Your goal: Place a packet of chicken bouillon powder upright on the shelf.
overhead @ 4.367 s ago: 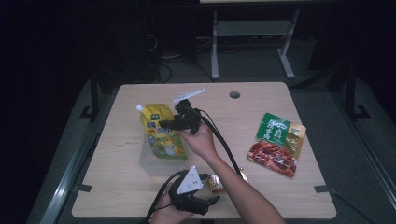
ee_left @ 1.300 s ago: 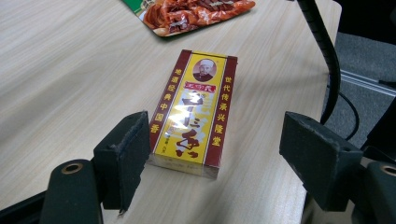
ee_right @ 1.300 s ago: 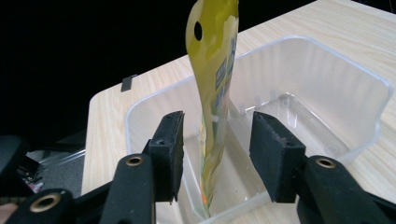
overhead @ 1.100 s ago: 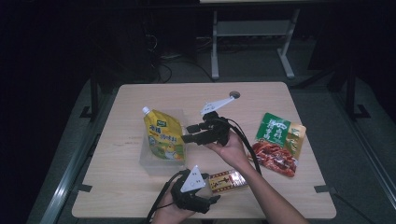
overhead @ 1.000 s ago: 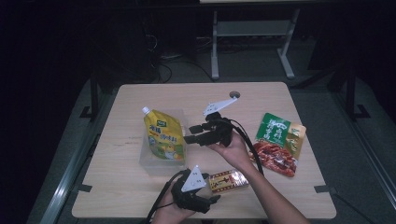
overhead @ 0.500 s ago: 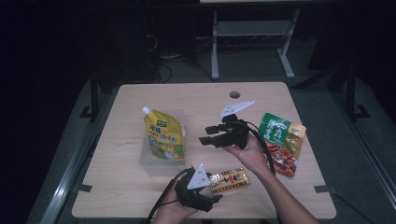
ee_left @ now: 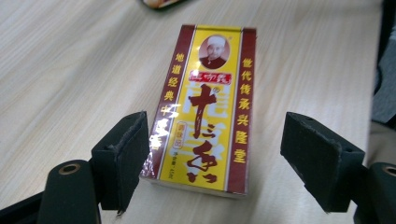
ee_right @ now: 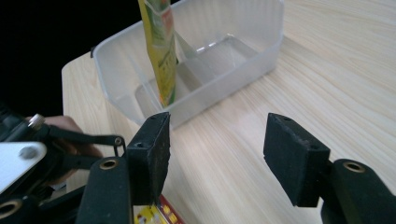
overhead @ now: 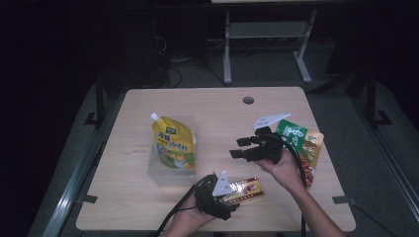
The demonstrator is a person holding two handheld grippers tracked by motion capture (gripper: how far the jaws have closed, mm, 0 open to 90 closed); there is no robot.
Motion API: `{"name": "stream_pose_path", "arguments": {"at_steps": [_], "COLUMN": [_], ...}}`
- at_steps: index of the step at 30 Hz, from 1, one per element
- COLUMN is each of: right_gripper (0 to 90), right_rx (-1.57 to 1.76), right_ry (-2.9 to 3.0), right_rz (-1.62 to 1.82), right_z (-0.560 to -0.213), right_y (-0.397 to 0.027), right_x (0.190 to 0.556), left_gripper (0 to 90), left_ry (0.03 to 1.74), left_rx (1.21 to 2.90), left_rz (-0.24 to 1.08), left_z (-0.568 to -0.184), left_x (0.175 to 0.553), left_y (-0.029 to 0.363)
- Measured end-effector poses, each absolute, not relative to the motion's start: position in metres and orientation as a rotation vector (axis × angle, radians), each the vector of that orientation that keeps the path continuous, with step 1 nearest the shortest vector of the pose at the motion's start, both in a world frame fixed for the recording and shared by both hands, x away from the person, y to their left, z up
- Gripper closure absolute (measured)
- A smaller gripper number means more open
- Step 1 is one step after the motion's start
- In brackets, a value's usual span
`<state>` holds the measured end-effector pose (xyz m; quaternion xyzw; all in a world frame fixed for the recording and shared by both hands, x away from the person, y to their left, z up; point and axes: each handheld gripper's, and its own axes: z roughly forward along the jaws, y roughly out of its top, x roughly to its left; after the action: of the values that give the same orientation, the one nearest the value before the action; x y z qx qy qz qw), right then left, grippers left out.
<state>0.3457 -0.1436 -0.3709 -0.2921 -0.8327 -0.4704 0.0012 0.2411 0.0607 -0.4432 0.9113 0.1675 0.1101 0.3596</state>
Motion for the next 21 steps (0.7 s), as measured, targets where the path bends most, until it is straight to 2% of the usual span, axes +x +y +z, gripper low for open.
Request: {"name": "stream_pose_path", "arguments": {"at_steps": [12, 21], "right_gripper": [37.0, 35.3], "right_rx": [-0.994, -1.025], "right_ry": [-2.608, -2.625], "right_rz": [-1.462, -1.425], "right_z": [-0.382, -0.392], "right_y": [-0.174, -0.189], "right_x": [0.334, 0.325], "left_gripper": [21.2, 27.1], "left_ry": [0.453, 0.460], "left_rx": [2.415, 2.434], "left_rz": [0.280, 0.261], "left_z": [-0.454, -0.456], "left_x": [0.250, 0.253], "left_y": [0.055, 0.054]}}
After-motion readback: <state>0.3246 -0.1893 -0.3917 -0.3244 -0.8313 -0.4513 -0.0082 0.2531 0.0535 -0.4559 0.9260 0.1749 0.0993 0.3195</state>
